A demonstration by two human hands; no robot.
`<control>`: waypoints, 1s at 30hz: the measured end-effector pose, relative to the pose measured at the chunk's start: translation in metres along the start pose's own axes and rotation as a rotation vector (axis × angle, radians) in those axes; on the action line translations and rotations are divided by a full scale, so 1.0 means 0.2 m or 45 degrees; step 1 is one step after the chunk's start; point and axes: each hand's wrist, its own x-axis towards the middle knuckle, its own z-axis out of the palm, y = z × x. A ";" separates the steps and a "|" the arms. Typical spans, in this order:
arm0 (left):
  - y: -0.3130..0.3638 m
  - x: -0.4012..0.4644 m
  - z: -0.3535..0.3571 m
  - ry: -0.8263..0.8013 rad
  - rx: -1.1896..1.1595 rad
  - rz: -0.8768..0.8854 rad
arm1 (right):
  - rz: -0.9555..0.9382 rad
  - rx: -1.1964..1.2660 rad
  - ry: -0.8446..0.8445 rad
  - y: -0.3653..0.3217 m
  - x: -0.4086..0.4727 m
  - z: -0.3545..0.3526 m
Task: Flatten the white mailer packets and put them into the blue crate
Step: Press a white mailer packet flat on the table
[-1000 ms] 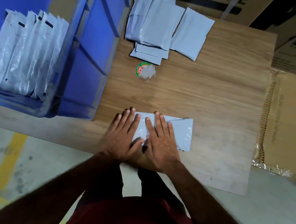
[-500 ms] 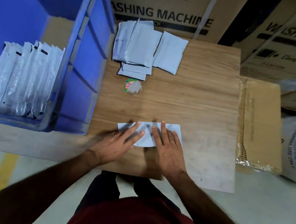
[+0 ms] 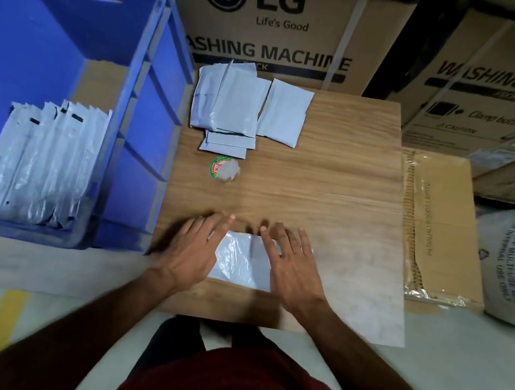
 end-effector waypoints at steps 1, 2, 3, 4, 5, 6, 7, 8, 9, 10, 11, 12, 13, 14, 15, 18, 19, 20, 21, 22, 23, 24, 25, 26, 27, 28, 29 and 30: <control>0.03 -0.01 0.04 -0.007 -0.008 -0.048 | 0.033 0.049 0.011 -0.04 0.00 0.03; 0.06 -0.03 0.10 -0.029 -0.029 -0.074 | 0.062 0.113 0.020 -0.08 0.00 0.06; 0.09 -0.05 0.16 -0.058 -0.048 -0.078 | 0.086 0.172 0.022 -0.13 -0.01 0.10; 0.11 -0.07 0.21 -0.092 -0.065 -0.067 | 0.108 0.225 0.019 -0.17 -0.03 0.14; 0.12 -0.09 0.26 -0.119 -0.078 -0.056 | 0.130 0.271 0.020 -0.19 -0.04 0.18; 0.12 -0.10 0.30 -0.139 -0.088 -0.061 | 0.150 0.309 0.024 -0.21 -0.04 0.21; 0.12 -0.10 0.33 -0.147 -0.101 -0.083 | 0.164 0.337 0.029 -0.21 -0.04 0.24; 0.13 -0.10 0.35 -0.145 -0.119 -0.112 | 0.168 0.351 0.043 -0.21 -0.04 0.27; 0.14 -0.10 0.37 -0.134 -0.135 -0.139 | 0.159 0.362 0.063 -0.20 -0.03 0.29; 0.15 -0.10 0.38 -0.122 -0.135 -0.167 | 0.143 0.372 0.081 -0.19 -0.03 0.31; 0.17 -0.10 0.39 -0.110 -0.129 -0.196 | 0.127 0.381 0.094 -0.18 -0.02 0.32; 0.18 -0.10 0.39 -0.102 -0.118 -0.222 | 0.116 0.391 0.100 -0.17 -0.02 0.33; 0.20 -0.10 0.39 -0.097 -0.111 -0.250 | 0.108 0.402 0.102 -0.16 -0.01 0.34; 0.23 -0.10 0.38 -0.104 -0.112 -0.282 | 0.099 0.416 0.103 -0.16 -0.01 0.34; 0.25 -0.09 0.37 -0.110 -0.119 -0.316 | 0.086 0.429 0.104 -0.15 -0.01 0.33; 0.33 -0.06 0.33 -0.061 -0.138 -0.334 | 0.064 0.449 0.137 -0.12 -0.04 0.31; 0.34 -0.05 0.34 -0.028 -0.154 -0.279 | 0.089 0.454 0.157 -0.09 -0.06 0.31; 0.34 -0.04 0.34 -0.013 -0.174 -0.201 | 0.126 0.452 0.176 -0.06 -0.07 0.31; 0.34 -0.02 0.36 -0.018 -0.192 -0.120 | 0.162 0.433 0.187 -0.03 -0.09 0.31; 0.34 -0.01 0.37 -0.032 -0.201 -0.055 | 0.180 0.406 0.183 0.00 -0.10 0.32; 0.33 -0.01 0.39 -0.046 -0.202 -0.011 | 0.174 0.391 0.170 0.02 -0.11 0.33; 0.32 0.00 0.41 -0.057 -0.198 0.013 | 0.155 0.391 0.161 0.03 -0.12 0.35; 0.31 0.00 0.43 -0.060 -0.192 0.022 | 0.139 0.398 0.157 0.04 -0.12 0.36; 0.31 0.00 0.44 -0.056 -0.187 0.020 | 0.135 0.406 0.154 0.04 -0.11 0.37; 0.32 0.00 0.44 -0.046 -0.180 0.009 | 0.140 0.419 0.150 0.05 -0.11 0.38; 0.33 0.00 0.44 -0.028 -0.169 -0.010 | 0.146 0.435 0.148 0.04 -0.11 0.37; 0.34 0.00 0.44 -0.011 -0.155 -0.034 | 0.150 0.449 0.142 0.04 -0.11 0.37; 0.36 0.00 0.44 0.009 -0.137 -0.059 | 0.148 0.464 0.135 0.03 -0.11 0.36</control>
